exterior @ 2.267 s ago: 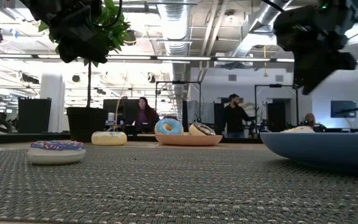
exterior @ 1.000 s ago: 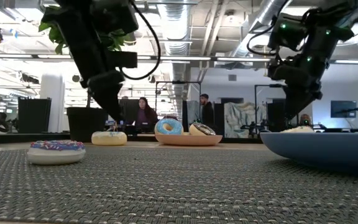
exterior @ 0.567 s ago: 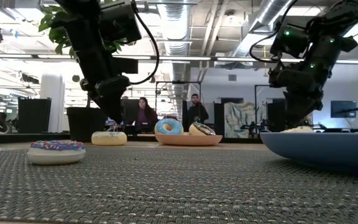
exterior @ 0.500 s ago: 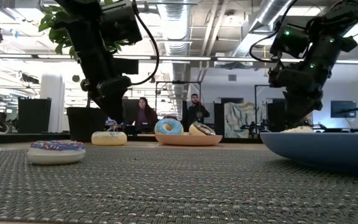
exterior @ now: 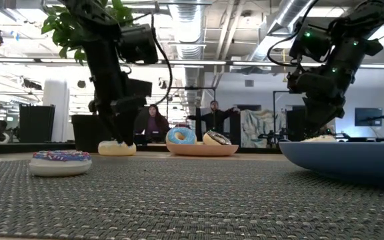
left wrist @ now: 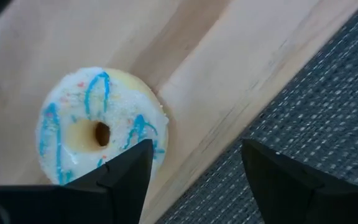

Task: Pick & Place donuts
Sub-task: Put the large white donut on the pink plate

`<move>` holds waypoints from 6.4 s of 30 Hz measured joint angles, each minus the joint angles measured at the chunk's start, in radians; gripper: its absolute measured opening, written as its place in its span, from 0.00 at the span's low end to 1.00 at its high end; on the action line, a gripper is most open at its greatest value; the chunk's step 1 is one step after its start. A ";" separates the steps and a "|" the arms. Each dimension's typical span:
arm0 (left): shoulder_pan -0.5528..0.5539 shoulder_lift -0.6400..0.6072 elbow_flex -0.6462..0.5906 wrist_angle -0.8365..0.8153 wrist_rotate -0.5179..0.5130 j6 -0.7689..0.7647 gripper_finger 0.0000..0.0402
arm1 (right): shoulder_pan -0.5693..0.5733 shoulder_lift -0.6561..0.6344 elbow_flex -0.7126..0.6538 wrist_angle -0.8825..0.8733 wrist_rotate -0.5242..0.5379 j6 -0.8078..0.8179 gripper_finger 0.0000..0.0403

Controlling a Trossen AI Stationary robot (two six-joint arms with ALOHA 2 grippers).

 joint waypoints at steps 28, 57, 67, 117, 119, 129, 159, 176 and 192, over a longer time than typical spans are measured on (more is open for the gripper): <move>0.002 0.036 0.064 -0.033 -0.032 -0.144 0.60 | 0.000 0.000 0.000 -0.008 -0.080 0.013 0.00; 0.058 0.025 0.119 -0.261 0.053 -0.040 0.60 | 0.002 0.000 0.001 0.000 -0.077 0.265 0.00; 0.096 -0.049 0.119 -0.244 0.046 -0.001 0.61 | 0.002 0.000 0.001 0.000 -0.075 0.282 0.00; 0.153 0.027 0.006 -0.019 0.105 0.041 0.60 | 0.002 0.001 0.002 0.029 -0.051 0.370 0.00; 0.153 0.027 0.006 -0.019 0.106 0.041 0.57 | 0.002 0.001 0.002 0.029 -0.051 0.370 0.00; 0.153 0.027 0.007 -0.020 0.109 0.028 0.50 | 0.002 0.001 0.002 0.029 -0.050 0.368 0.00; 0.125 0.027 0.277 -0.253 0.052 -0.001 0.49 | 0.002 0.001 0.001 0.029 -0.047 0.341 0.00; 0.208 0.027 0.102 -0.136 0.143 0.003 0.70 | 0.002 0.001 0.001 0.031 -0.048 0.342 0.00; 0.211 0.043 0.098 -0.106 0.154 0.078 0.69 | 0.002 0.001 0.001 0.057 -0.049 0.350 0.00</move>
